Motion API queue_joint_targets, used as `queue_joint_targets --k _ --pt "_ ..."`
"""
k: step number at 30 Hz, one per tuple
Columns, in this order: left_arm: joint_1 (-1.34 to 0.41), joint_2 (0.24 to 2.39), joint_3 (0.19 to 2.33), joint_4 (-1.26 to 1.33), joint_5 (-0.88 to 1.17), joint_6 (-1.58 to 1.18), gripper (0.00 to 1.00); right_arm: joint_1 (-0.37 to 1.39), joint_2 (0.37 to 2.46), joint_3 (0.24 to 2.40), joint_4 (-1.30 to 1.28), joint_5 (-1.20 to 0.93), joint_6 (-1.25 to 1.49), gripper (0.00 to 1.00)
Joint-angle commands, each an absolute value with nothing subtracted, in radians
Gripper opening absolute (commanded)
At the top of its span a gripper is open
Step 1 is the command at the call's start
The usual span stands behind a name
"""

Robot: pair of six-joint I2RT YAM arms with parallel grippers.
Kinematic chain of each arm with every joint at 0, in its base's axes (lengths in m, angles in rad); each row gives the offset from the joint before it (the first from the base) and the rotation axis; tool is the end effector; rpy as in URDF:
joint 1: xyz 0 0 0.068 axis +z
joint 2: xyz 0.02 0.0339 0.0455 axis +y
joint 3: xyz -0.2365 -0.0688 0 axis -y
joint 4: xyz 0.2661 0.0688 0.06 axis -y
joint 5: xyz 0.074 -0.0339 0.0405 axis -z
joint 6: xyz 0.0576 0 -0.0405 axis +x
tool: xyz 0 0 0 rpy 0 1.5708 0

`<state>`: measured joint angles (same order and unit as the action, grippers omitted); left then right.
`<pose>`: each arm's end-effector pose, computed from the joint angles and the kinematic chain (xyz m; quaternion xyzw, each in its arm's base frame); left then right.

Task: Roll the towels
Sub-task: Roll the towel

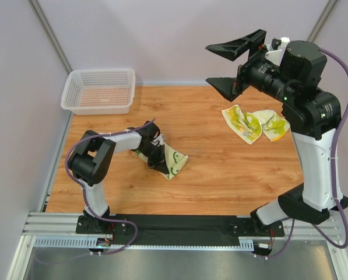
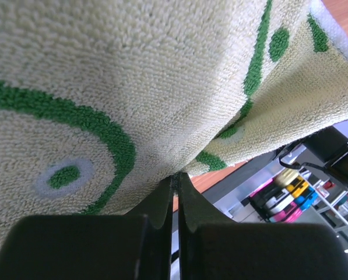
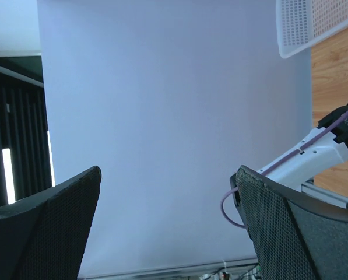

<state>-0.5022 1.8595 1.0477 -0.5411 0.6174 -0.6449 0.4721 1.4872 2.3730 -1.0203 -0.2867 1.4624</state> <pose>0.2821 -0.1930 0.0703 0.0346 -0.9470 0.3099 0.0769 0.2154 0.1283 0.5759 0.2714 0.7005 0.5972 0.2811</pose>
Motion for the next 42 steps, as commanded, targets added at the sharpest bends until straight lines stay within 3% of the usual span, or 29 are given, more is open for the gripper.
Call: queue_joint_targets --k 1,19,23,28,31,35,42 --pt "-0.499 1.887 1.086 -0.568 0.600 -0.620 0.00 0.434 1.532 2.347 -0.964 -0.348 1.577 1.00" --pt "-0.486 1.881 0.980 -0.488 0.600 -0.692 0.00 0.336 1.578 2.142 -0.755 -0.613 1.782 1.00" --pt "-0.483 1.875 0.985 -0.494 0.601 -0.692 0.00 0.244 1.533 1.967 -0.737 -0.672 1.575 1.00" --pt "-0.468 1.835 0.985 -0.506 0.580 -0.710 0.00 0.201 1.344 1.475 -0.588 -0.615 1.310 1.00" --pt "-0.453 1.770 0.973 -0.505 0.575 -0.736 0.00 0.202 1.308 1.299 -0.541 -0.607 1.162 1.00" --pt "-0.430 1.718 0.983 -0.525 0.571 -0.742 0.00 0.206 1.342 1.204 -0.612 -0.582 1.000 0.94" --pt "-0.397 1.672 1.012 -0.534 0.563 -0.756 0.00 0.206 1.396 1.213 -0.698 -0.534 0.848 0.93"
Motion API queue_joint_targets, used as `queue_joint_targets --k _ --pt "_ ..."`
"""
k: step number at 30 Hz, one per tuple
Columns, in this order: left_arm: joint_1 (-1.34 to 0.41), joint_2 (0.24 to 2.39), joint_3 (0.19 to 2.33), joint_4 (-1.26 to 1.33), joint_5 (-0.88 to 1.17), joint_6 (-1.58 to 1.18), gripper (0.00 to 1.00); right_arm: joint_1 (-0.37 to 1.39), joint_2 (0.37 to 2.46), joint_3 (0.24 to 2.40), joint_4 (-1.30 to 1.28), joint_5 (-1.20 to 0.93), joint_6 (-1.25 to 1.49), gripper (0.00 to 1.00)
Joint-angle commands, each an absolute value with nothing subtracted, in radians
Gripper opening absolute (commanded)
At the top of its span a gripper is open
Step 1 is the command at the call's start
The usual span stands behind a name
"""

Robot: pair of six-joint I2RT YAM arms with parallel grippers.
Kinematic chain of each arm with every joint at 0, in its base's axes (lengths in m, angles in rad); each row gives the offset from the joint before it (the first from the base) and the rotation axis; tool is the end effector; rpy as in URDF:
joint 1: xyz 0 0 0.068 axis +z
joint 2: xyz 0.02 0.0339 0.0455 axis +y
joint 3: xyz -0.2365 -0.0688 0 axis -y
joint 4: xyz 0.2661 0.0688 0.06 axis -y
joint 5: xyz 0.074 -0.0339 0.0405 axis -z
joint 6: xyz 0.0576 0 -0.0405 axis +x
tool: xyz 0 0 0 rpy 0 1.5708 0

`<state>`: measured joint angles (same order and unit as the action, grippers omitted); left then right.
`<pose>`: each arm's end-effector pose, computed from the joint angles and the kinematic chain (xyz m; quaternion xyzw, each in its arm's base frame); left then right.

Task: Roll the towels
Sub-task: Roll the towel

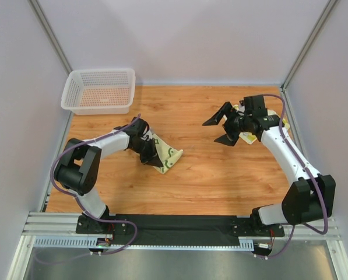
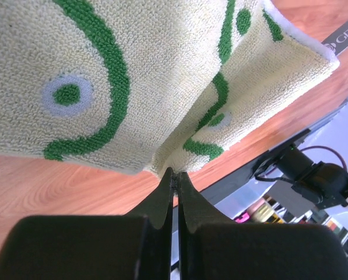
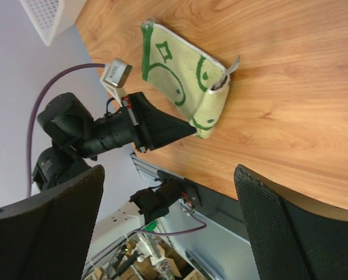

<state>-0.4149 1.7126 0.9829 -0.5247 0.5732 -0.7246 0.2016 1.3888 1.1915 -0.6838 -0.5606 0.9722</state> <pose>0.2893 -0.1615 0.0986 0.1021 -0.9428 0.3166 0.0233 0.3152 0.0957 0.2580 0.2532 0.8732 0.3967 0.1263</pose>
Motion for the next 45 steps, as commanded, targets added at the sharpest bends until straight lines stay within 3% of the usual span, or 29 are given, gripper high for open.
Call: queue_joint_targets --k 1,8,12,18,21,28,45 --pt "-0.390 1.664 1.005 -0.526 0.564 -0.768 0.00 0.206 1.402 1.219 -0.713 -0.531 0.826 0.93" --pt "-0.312 1.670 0.930 -0.468 0.563 -0.844 0.00 0.248 1.468 1.236 -0.698 -0.554 0.688 0.90" --pt "-0.290 1.713 0.911 -0.459 0.568 -0.857 0.00 0.319 1.535 1.229 -0.655 -0.587 0.617 0.84" --pt "-0.270 1.758 0.914 -0.468 0.557 -0.838 0.00 0.446 1.650 1.249 -0.532 -0.635 0.555 0.48" --pt "-0.265 1.790 0.948 -0.498 0.543 -0.807 0.00 0.495 1.729 1.285 -0.460 -0.701 0.564 0.40" --pt "-0.264 1.818 1.029 -0.563 0.511 -0.736 0.00 0.587 1.900 1.402 -0.379 -0.799 0.583 0.37" --pt "-0.264 1.856 1.131 -0.667 0.453 -0.604 0.00 0.589 2.166 1.491 -0.157 -0.876 0.725 0.31"
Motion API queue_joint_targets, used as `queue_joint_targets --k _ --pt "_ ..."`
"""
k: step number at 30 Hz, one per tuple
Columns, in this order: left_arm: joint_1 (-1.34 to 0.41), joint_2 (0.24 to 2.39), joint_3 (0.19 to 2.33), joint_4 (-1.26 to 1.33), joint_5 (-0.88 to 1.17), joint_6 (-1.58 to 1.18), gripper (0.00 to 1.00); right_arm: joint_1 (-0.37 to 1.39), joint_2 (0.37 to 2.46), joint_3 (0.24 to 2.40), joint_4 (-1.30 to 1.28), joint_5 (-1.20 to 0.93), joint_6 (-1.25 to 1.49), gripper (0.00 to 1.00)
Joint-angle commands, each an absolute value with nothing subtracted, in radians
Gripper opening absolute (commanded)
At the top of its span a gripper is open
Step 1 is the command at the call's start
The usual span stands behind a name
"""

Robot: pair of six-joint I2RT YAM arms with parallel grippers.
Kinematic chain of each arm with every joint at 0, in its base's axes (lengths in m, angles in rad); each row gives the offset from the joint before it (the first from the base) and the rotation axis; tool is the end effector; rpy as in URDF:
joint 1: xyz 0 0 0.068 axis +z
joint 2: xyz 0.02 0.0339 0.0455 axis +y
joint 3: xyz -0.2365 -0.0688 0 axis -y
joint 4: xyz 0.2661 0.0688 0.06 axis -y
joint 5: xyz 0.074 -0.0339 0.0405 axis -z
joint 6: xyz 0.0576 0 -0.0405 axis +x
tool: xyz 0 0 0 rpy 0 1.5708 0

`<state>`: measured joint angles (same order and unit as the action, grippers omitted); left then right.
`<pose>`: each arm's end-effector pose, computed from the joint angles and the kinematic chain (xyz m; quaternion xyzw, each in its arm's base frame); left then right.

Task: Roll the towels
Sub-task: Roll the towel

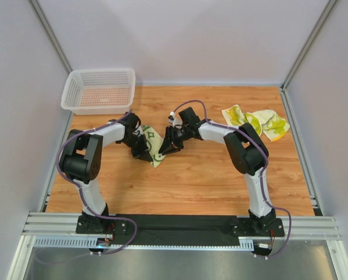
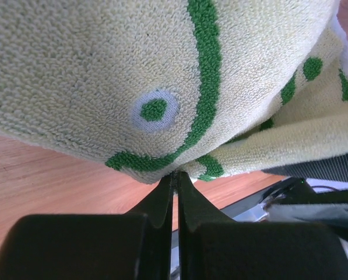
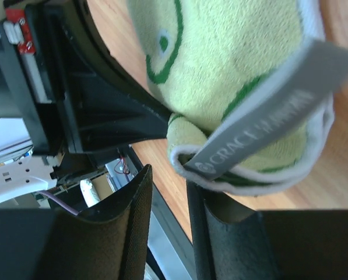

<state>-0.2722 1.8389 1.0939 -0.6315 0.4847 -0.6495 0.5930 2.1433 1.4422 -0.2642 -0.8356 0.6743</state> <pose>0.3232 -0.1181 0.0826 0.1583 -0.9534 0.2558 0.0219 0.3528 0.2893 0.0939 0.0854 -0.8766 -0.4735 0.0097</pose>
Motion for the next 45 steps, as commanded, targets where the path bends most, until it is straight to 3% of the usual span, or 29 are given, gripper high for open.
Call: queue_joint_targets --k 1,11,22,24,27,31,39,45 --pt "-0.264 1.858 1.135 -0.669 0.456 -0.601 0.00 0.589 2.175 1.494 -0.150 -0.877 0.730 0.31" --pt "-0.264 1.873 1.170 -0.696 0.448 -0.574 0.00 0.545 2.223 1.457 -0.077 -0.833 0.798 0.22" --pt "-0.264 1.884 1.215 -0.721 0.449 -0.571 0.01 0.511 2.240 1.445 -0.210 -0.750 0.683 0.19" --pt "-0.264 1.882 1.227 -0.738 0.448 -0.569 0.05 0.509 2.243 1.434 -0.221 -0.738 0.666 0.19" --pt "-0.264 1.858 1.261 -0.768 0.404 -0.566 0.25 0.509 2.247 1.439 -0.256 -0.718 0.638 0.18" --pt "-0.265 1.835 1.322 -0.840 0.296 -0.539 0.36 0.509 2.241 1.456 -0.304 -0.689 0.605 0.17" --pt "-0.396 1.700 1.385 -0.885 0.008 -0.385 0.35 0.509 2.240 1.489 -0.377 -0.667 0.574 0.15" --pt "-0.555 1.605 1.293 -0.776 0.073 -0.302 0.34 0.511 2.237 1.513 -0.402 -0.667 0.566 0.15"
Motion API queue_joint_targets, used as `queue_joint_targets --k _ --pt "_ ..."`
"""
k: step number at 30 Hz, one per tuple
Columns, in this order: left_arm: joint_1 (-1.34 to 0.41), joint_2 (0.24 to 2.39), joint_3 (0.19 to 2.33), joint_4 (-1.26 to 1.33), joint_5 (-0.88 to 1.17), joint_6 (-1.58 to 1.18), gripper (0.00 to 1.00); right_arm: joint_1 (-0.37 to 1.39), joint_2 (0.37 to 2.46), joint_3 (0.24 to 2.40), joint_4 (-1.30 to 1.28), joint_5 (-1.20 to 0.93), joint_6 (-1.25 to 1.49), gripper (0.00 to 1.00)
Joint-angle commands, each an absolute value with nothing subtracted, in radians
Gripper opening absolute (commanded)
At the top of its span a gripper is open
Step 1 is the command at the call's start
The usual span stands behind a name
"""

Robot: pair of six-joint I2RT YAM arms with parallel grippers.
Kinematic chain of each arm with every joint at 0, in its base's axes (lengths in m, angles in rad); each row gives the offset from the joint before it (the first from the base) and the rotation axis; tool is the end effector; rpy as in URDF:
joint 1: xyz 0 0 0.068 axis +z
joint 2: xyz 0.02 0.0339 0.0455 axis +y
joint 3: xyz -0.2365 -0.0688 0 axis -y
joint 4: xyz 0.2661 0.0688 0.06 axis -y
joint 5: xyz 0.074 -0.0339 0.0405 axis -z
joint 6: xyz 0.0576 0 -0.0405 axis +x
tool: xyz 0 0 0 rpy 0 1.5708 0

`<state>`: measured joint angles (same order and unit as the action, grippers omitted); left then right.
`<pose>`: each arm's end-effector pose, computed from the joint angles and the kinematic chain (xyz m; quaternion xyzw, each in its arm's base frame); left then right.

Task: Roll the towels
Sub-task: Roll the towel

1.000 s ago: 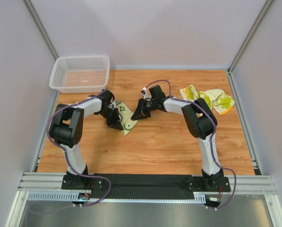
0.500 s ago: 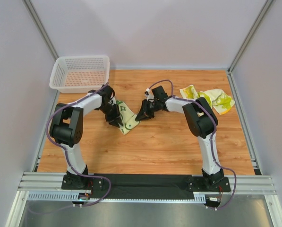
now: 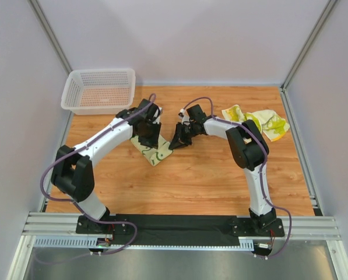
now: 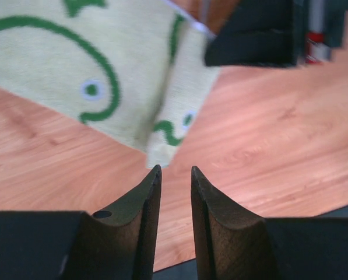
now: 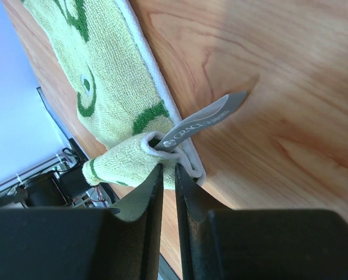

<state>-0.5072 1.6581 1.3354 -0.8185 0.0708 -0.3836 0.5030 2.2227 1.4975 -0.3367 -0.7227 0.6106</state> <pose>0.3186 -0.1817 0.2021 0.0678 0.9741 -0.1230 0.1773 0.3842 0.2549 0.0676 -0.0402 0.9088 0.4149 0.0191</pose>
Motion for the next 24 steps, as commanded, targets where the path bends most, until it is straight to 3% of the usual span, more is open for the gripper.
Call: queue_joint_targets --k 1,11,24 --pt "-0.569 1.603 1.287 -0.770 0.084 -0.298 0.34 0.511 2.235 1.511 -0.402 -0.667 0.566 0.15" --pt "-0.591 1.684 1.235 -0.730 0.114 -0.304 0.32 0.511 2.230 1.500 -0.410 -0.670 0.563 0.13" --pt "-0.592 1.779 1.246 -0.723 0.037 -0.253 0.39 0.511 2.232 1.505 -0.419 -0.675 0.558 0.11"
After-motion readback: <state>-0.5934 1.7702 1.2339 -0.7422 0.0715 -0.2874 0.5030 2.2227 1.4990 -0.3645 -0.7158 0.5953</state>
